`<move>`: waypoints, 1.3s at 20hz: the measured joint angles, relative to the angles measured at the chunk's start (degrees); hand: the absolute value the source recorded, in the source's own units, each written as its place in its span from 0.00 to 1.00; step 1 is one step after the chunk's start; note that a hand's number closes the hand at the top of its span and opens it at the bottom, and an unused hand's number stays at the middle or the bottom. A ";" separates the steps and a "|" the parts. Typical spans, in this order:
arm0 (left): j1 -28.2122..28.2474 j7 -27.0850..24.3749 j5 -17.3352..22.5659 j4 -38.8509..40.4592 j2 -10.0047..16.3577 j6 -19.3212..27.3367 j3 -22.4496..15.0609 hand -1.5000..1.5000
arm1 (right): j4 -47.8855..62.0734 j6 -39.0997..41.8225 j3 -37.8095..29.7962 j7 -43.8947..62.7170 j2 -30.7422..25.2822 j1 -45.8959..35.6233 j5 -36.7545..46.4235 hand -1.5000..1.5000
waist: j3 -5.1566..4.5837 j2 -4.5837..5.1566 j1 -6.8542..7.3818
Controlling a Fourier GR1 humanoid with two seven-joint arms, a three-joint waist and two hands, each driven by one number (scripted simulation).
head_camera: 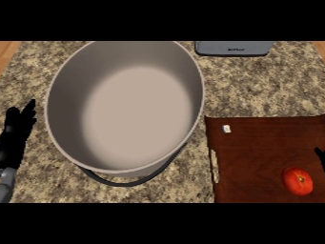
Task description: Pick the tomato from the tray and place it in the pot
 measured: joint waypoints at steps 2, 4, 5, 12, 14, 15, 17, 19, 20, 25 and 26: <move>0.79 -0.89 -0.29 0.32 -0.25 -0.30 0.62 0.50 | 1.82 0.66 -0.54 -0.41 0.90 -0.62 -0.02 0.00 | 0.01 -0.01 -0.08; 0.99 0.22 -0.51 -0.90 -0.13 -0.67 1.12 0.50 | 3.81 1.22 -1.04 -1.28 1.68 -0.79 0.12 0.00 | 0.04 -0.05 -0.17; 0.93 0.45 -0.60 -0.91 -0.28 -0.90 1.37 0.50 | 4.82 1.62 -1.37 -1.37 2.19 -1.49 0.03 0.00 | 0.05 -0.04 -0.19; -0.23 0.33 -2.47 0.67 -2.35 -2.27 3.28 0.50 | 14.02 1.87 -3.19 -5.34 6.06 -3.95 2.61 0.00 | 0.07 -0.06 -0.44; 0.44 0.39 -3.27 0.18 -2.94 -2.78 3.95 0.50 | 15.52 1.87 -3.80 -6.76 6.99 -3.72 3.94 0.00 | 0.07 -0.07 -0.48; 0.70 0.27 -3.64 0.03 -3.26 -2.97 4.15 0.50 | 17.16 1.91 -4.90 -7.80 7.01 -4.13 3.87 0.00 | 0.07 -0.08 -0.48; 0.88 0.18 -4.07 0.06 -3.62 -4.12 5.02 0.50 | 18.84 2.25 -5.41 -8.35 7.94 -4.62 4.89 0.00 | 0.07 -0.08 -0.49; -0.49 0.91 -4.86 0.73 -4.03 -4.85 5.68 0.50 | 18.45 3.50 -5.82 -7.49 8.70 -5.45 5.78 0.00 | 0.08 -0.08 -0.55; -0.33 0.96 -5.00 0.38 -4.00 -5.17 6.13 0.50 | 19.55 3.77 -5.97 -7.37 9.25 -5.93 6.08 0.00 | 0.06 -0.09 -0.51; -0.57 2.10 -6.52 -0.59 -5.02 -6.29 7.41 0.50 | 22.64 5.31 -6.82 -7.91 11.75 -6.84 6.72 0.00 | 0.07 -0.09 -0.50; -0.05 2.54 -6.59 -1.38 -5.17 -6.73 7.74 0.50 | 23.32 5.51 -7.04 -8.03 12.24 -6.88 6.87 0.00 | 0.07 -0.10 -0.48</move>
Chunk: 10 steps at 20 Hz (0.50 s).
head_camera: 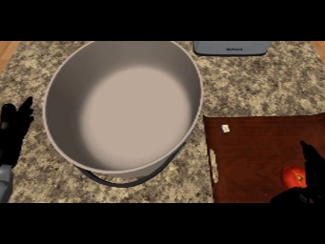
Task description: Pick the tomato from the tray and place it in the pot
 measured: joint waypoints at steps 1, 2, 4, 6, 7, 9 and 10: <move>-0.38 -0.15 -0.28 0.54 -0.42 -0.28 0.36 0.50 | 1.12 -0.16 -0.18 -0.73 0.44 0.15 0.42 0.00 | 0.00 0.00 -0.03; -0.41 -0.33 -0.54 0.61 -0.59 -0.75 0.82 0.50 | 1.40 0.15 -1.22 -1.65 0.31 0.45 0.00 0.00 | 0.01 0.01 -0.05; -0.89 -1.25 -1.49 2.08 -1.54 -0.98 1.33 0.50 | 3.56 0.56 -1.65 -1.95 1.50 -1.29 0.45 0.00 | -0.01 0.02 -0.05; -0.40 0.05 -2.08 0.55 -1.83 -1.48 1.86 0.50 | 4.66 0.08 -2.51 -3.60 2.10 -0.46 0.73 0.00 | 0.00 0.01 -0.05; -0.31 0.02 -2.58 0.46 -2.37 -1.58 2.14 0.50 | 4.12 0.35 -2.71 -3.63 2.59 -0.07 0.93 0.00 | 0.01 0.01 -0.07; 0.79 -0.12 -3.27 -0.63 -2.80 -2.04 2.89 0.50 | 4.15 0.64 -3.49 -4.25 3.27 0.32 1.02 0.00 | 0.01 0.00 -0.06; 0.79 -0.39 -3.31 -0.50 -2.94 -2.50 3.40 0.50 | 5.39 0.88 -4.46 -4.85 3.31 -0.48 0.73 0.00 | 0.00 0.00 -0.04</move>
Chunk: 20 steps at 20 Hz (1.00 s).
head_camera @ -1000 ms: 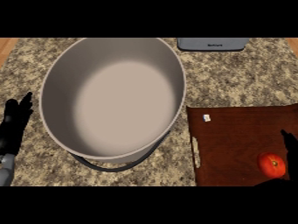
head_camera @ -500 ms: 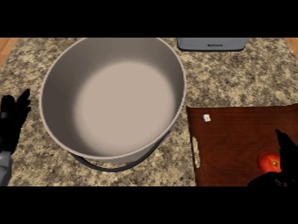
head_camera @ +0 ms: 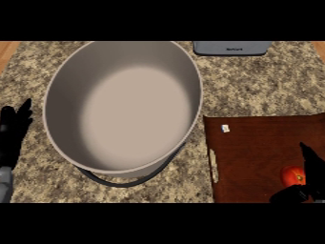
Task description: Pick the tomato from the tray and place it in the pot
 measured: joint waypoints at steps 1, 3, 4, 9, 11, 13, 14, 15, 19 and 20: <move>-0.10 -0.19 -0.14 0.27 -0.46 -0.44 0.32 0.50 | 0.66 0.34 -0.34 -0.13 0.32 -0.68 0.25 0.00 | 0.00 0.01 0.00; -0.10 -0.83 -1.09 0.67 -0.98 -0.97 0.85 0.50 | 1.76 -0.19 -0.79 -1.69 0.92 -0.32 1.04 0.00 | -0.01 0.01 -0.02; 0.81 -0.49 -1.55 -0.64 -1.49 -0.94 0.72 0.50 | 2.12 -0.58 -0.96 -2.44 1.31 0.02 1.24 0.00 | 0.00 0.00 0.00; 0.16 -0.80 -2.76 0.17 -2.26 -2.51 2.55 0.50 | 6.08 -1.27 -2.46 -5.09 2.70 -1.04 2.31 1.00 | -0.03 -0.01 -0.01; 0.09 0.67 -3.05 -1.26 -2.38 -2.96 3.04 0.50 | 6.61 -1.71 -2.74 -6.68 3.06 -0.90 2.48 1.00 | -0.15 -0.09 0.00; 1.00 0.78 -3.55 -2.37 -3.12 -2.97 2.92 0.50 | 7.15 -3.01 -3.33 -9.41 2.36 -0.67 3.22 1.00 | -0.18 -0.14 0.06; 1.07 0.50 -3.65 -2.06 -3.20 -3.15 3.06 0.50 | 8.09 -4.23 -2.72 -9.51 2.77 -1.21 4.85 1.00 | -0.37 -0.22 -0.01; 1.31 -0.54 -3.50 -1.20 -3.07 -3.54 3.61 0.50 | 7.41 -4.20 -2.42 -10.11 2.41 -0.79 5.43 1.00 | -0.29 -0.18 -0.02; -0.43 -1.08 -4.45 0.64 -3.75 -3.59 3.86 0.50 | 7.39 -4.08 -2.10 -11.93 0.80 -1.11 8.15 1.00 | -0.09 -0.07 -0.05; -0.26 -1.22 -4.25 0.53 -3.80 -3.90 4.11 0.50 | 6.47 -4.21 -1.72 -12.01 0.66 -0.54 9.03 1.00 | -0.03 -0.05 -0.06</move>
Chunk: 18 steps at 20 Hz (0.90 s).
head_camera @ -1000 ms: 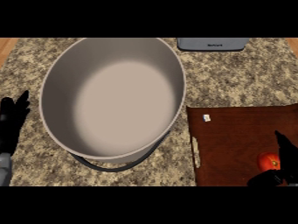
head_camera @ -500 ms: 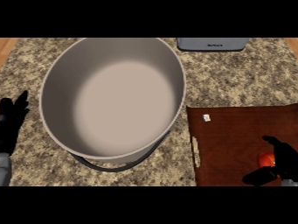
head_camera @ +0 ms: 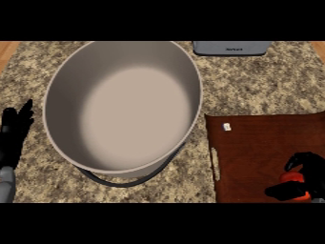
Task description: Pick the tomato from the tray and place it in the pot
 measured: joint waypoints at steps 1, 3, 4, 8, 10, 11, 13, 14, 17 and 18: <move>-0.87 0.17 -0.25 0.69 -0.13 -0.02 0.06 0.50 | -0.14 -0.66 0.37 -0.17 0.20 0.03 1.04 1.00 | -0.04 -0.02 -0.04; -1.01 0.53 -0.75 0.44 -0.49 0.07 0.17 0.50 | -0.64 -0.83 0.16 -0.56 -0.11 -0.30 2.23 1.00 | 0.01 0.01 -0.02; -0.89 -0.21 -0.99 1.09 -0.67 0.18 0.38 0.50 | -1.62 -0.89 0.15 -0.07 -0.10 -0.23 3.02 1.00 | 0.01 0.01 -0.04; 0.65 0.23 -0.61 -1.13 -0.72 -0.67 0.80 0.50 | -4.41 -1.87 0.90 0.69 -0.93 -0.37 7.12 1.00 | 0.01 0.00 0.03; -0.03 0.64 -1.00 -1.05 -1.18 -0.39 0.36 0.50 | -3.50 -0.45 1.92 -3.43 -3.26 -3.36 6.75 1.00 | 0.03 0.10 0.45; -0.33 0.61 -0.77 -0.73 -0.93 -0.83 0.47 0.50 | -3.41 0.52 2.99 -6.02 -4.40 -4.89 6.36 1.00 | 0.03 0.18 0.81; -1.16 0.67 -0.70 -0.49 -1.13 -1.23 0.01 0.50 | -2.90 2.55 5.38 -12.35 -6.90 -8.05 5.21 1.00 | 0.05 0.42 1.75; -1.33 0.68 -0.73 -0.52 -1.27 -1.36 -0.26 0.50 | -2.25 3.23 6.03 -15.54 -8.01 -9.99 4.44 1.00 | 0.08 0.50 2.18; -1.53 1.13 -0.80 -0.65 -0.87 -1.61 -0.04 0.50 | -0.81 3.99 5.47 -24.31 -11.16 -15.54 1.60 1.00 | 0.09 0.41 2.04; -1.39 0.93 -0.76 -0.35 -0.98 -1.54 0.10 0.50 | -0.62 4.05 4.71 -26.62 -11.54 -17.31 0.11 1.00 | 0.09 0.38 1.85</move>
